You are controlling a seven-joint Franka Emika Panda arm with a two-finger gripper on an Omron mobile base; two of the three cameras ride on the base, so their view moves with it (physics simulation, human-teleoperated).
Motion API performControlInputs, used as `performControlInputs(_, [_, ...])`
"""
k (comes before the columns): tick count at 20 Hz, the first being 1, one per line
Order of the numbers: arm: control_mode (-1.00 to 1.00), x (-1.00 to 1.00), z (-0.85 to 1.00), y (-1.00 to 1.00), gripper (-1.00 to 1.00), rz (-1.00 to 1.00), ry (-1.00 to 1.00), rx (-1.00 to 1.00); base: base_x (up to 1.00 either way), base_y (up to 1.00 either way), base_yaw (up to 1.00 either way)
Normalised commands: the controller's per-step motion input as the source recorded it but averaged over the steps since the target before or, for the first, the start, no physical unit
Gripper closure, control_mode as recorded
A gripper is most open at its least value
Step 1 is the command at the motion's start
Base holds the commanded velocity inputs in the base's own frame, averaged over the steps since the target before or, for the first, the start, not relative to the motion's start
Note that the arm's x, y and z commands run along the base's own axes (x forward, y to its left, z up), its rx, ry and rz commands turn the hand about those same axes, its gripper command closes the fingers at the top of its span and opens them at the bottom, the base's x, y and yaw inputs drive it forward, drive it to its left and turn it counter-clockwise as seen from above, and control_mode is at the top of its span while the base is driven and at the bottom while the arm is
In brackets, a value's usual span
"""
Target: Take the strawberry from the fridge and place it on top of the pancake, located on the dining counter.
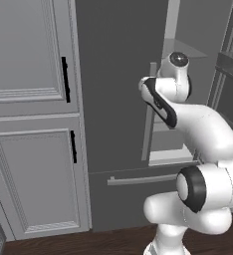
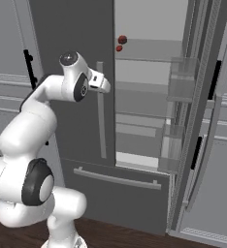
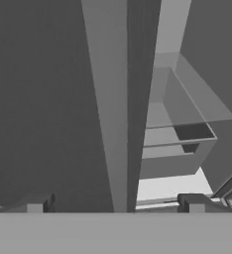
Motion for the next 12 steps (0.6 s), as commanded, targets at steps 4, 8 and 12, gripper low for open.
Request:
performControlInputs(4, [-1.0, 0.41, -0.25, -0.12, -1.0, 0.0, 0.0, 0.0, 0.0, 0.0, 0.0])
performControlInputs(8, [-1.0, 0.44, -0.25, -0.12, -1.0, 0.0, 0.0, 0.0, 0.0, 0.0, 0.0])
performControlInputs(12, [-1.0, 0.47, -0.18, -0.03, -1.0, 0.0, 0.0, 0.0, 0.0, 0.0, 0.0])
